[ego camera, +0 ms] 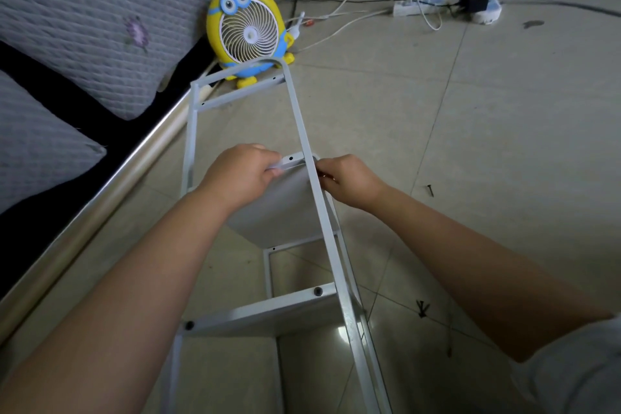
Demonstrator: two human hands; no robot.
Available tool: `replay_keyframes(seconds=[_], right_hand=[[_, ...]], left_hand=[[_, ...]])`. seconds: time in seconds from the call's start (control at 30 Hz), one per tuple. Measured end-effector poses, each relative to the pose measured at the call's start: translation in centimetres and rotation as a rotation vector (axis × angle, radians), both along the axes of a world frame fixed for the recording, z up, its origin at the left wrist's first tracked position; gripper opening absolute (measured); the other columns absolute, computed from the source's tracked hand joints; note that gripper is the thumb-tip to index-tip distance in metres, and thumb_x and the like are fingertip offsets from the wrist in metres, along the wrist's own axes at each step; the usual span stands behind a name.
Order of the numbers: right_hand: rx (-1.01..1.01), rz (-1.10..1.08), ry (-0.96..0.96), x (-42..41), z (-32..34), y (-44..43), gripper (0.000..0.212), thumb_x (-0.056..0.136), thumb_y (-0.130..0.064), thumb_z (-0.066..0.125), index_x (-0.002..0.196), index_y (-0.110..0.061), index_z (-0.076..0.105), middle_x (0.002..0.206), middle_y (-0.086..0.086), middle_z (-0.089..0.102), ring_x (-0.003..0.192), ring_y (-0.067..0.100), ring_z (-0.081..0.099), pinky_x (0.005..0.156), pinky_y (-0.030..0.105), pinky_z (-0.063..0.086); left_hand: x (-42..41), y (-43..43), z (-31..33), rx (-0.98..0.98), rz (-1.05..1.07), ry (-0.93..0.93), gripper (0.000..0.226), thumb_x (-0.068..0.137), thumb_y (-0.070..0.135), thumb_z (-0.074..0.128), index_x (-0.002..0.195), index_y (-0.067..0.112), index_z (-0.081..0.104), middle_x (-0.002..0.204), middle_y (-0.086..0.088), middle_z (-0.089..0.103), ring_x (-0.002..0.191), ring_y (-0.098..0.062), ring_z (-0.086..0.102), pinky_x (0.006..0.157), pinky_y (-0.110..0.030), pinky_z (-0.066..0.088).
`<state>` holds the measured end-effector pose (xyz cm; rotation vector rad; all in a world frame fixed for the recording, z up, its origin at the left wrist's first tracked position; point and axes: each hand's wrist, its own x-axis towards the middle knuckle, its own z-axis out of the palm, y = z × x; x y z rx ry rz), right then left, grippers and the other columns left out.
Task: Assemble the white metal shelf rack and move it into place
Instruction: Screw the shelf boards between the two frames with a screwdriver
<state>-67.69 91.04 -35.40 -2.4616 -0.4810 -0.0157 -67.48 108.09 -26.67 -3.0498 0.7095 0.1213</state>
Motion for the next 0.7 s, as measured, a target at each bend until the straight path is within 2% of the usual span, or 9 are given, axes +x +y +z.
replay_keyframes(seconds=[0.3, 0.5, 0.7], right_hand=[[-0.01, 0.02, 0.01, -0.09, 0.18, -0.12, 0.024, 0.092, -0.012, 0.048, 0.101, 0.006, 0.061, 0.098, 0.022, 0.065, 0.089, 0.035, 0.058, 0.073, 0.035, 0.037], [0.007, 0.034, -0.006, -0.03, 0.3, -0.33, 0.023, 0.092, -0.01, 0.048, 0.098, 0.008, 0.061, 0.096, 0.023, 0.065, 0.087, 0.036, 0.058, 0.065, 0.029, 0.029], [0.012, 0.028, -0.002, 0.41, 0.28, -0.35, 0.023, 0.092, -0.011, 0.049, 0.1, 0.006, 0.062, 0.096, 0.022, 0.066, 0.087, 0.035, 0.058, 0.071, 0.034, 0.037]], left_hand=[[-0.3, -0.44, -0.49, 0.086, 0.014, -0.025, 0.027, 0.097, 0.021, 0.041, 0.112, 0.004, 0.056, 0.112, -0.014, 0.054, 0.1, -0.034, 0.053, 0.078, -0.038, 0.042], [-0.51, -0.36, -0.82, 0.011, 0.04, -0.047, 0.026, 0.096, 0.02, 0.044, 0.11, 0.003, 0.059, 0.109, -0.014, 0.057, 0.098, -0.034, 0.054, 0.078, -0.037, 0.044], [-0.55, -0.16, -0.83, -0.053, 0.031, -0.058, 0.023, 0.094, 0.018, 0.047, 0.104, 0.002, 0.061, 0.103, -0.015, 0.058, 0.094, -0.034, 0.055, 0.076, -0.036, 0.043]])
